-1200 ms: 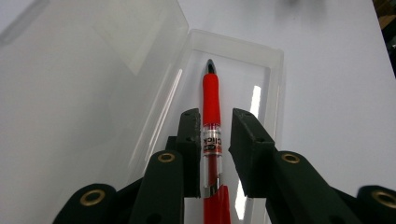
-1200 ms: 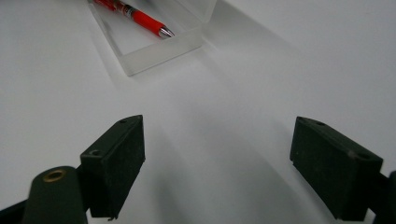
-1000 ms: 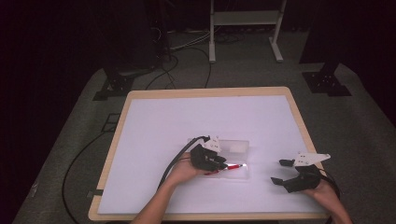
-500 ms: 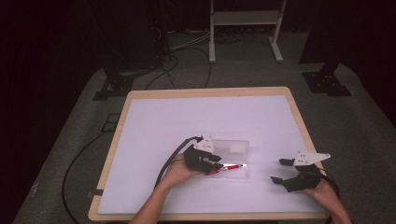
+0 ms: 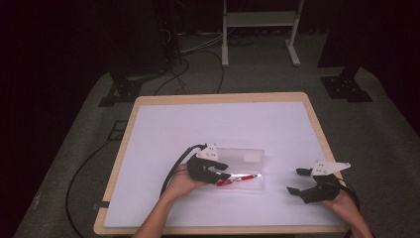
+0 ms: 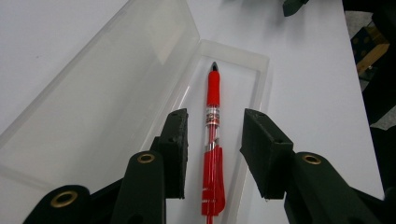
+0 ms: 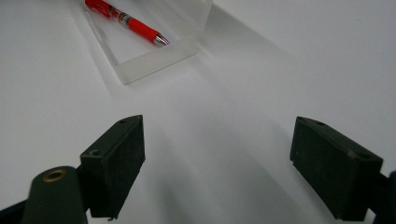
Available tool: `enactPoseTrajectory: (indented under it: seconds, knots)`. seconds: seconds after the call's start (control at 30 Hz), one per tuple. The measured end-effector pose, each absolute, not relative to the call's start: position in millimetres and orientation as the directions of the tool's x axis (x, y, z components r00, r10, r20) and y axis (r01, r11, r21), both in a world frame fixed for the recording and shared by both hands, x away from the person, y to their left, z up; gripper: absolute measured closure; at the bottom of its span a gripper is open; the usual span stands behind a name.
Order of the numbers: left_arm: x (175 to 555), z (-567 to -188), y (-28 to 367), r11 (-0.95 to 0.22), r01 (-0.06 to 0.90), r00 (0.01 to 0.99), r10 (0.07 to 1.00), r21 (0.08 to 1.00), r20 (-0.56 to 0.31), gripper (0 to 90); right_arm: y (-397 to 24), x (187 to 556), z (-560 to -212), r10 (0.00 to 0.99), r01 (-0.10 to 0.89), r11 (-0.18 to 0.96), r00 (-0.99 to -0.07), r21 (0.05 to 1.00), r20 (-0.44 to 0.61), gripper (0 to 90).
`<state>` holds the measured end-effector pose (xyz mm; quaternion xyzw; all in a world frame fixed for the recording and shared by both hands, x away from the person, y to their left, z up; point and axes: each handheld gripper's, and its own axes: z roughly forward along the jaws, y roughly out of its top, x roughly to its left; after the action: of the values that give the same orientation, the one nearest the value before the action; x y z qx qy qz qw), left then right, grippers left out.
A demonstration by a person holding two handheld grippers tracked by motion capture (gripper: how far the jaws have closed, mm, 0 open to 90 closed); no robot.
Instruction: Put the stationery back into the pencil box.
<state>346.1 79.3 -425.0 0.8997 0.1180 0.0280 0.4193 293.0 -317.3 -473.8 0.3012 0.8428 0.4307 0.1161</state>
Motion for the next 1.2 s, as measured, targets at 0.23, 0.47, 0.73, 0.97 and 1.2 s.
enactPoseTrajectory:
  seconds: [0.23, 0.47, 0.73, 0.97, 1.2]
  knots:
    - [345, -424, 90, -0.610, 0.185, 0.969, 0.241, 0.771, -0.042, 57.7, -317, 293, -474, 0.608, 0.407, 0.449, -0.791, 0.795, 0.061, 17.3]
    - [344, -426, 98, -0.593, 0.202, 0.964, 0.262, 0.779, -0.050, 54.7, -315, 294, -474, 0.607, 0.405, 0.450, -0.792, 0.796, 0.060, 17.3]
    - [341, -425, 110, -0.580, 0.213, 0.959, 0.278, 0.786, -0.055, 51.2, -312, 294, -474, 0.606, 0.408, 0.454, -0.793, 0.792, 0.062, 17.3]
    - [339, -427, 117, -0.566, 0.218, 0.956, 0.288, 0.795, -0.057, 47.4, -312, 294, -475, 0.606, 0.410, 0.455, -0.793, 0.791, 0.062, 17.3]
    - [336, -426, 125, -0.556, 0.217, 0.952, 0.302, 0.802, -0.048, 43.6, -311, 294, -475, 0.606, 0.408, 0.457, -0.794, 0.791, 0.059, 17.3]
